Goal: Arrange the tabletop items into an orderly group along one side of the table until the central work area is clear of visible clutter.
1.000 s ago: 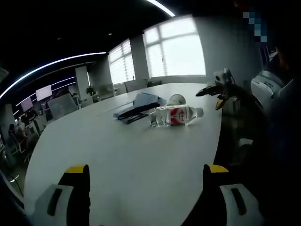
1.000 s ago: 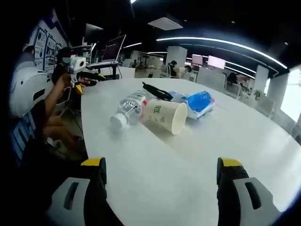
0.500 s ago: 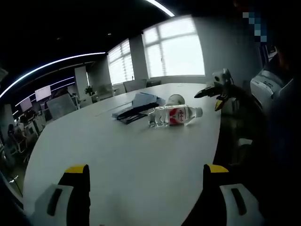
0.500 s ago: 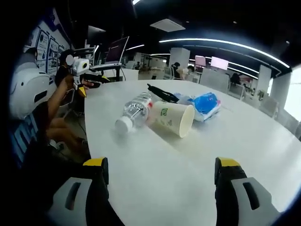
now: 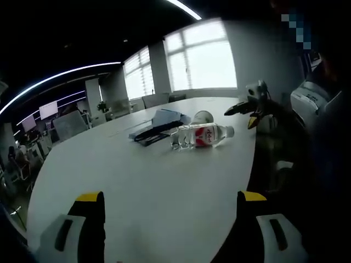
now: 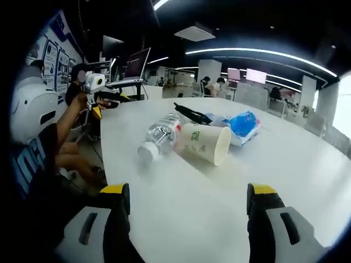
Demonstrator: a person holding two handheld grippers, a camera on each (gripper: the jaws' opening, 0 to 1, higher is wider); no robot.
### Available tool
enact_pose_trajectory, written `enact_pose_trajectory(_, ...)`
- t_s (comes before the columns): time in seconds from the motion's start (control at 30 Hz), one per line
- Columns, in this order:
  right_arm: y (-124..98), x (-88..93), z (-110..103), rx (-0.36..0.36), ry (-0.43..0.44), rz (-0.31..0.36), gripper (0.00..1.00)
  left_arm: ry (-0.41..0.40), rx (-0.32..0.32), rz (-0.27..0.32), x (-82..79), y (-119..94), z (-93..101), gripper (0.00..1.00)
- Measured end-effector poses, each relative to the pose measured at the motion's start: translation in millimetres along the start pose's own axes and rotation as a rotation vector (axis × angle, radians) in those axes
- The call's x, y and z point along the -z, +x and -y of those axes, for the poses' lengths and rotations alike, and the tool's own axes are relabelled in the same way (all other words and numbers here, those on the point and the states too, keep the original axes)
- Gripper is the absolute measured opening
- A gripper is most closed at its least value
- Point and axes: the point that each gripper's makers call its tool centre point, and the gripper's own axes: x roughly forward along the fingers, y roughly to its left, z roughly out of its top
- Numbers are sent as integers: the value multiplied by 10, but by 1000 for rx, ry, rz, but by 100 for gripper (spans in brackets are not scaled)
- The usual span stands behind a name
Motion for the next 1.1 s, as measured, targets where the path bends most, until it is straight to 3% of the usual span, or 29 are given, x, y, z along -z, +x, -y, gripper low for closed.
enact_pose_trajectory(1.1,232,-164,-235,-63,-9,61,72,15,30,11,18,20,76,96)
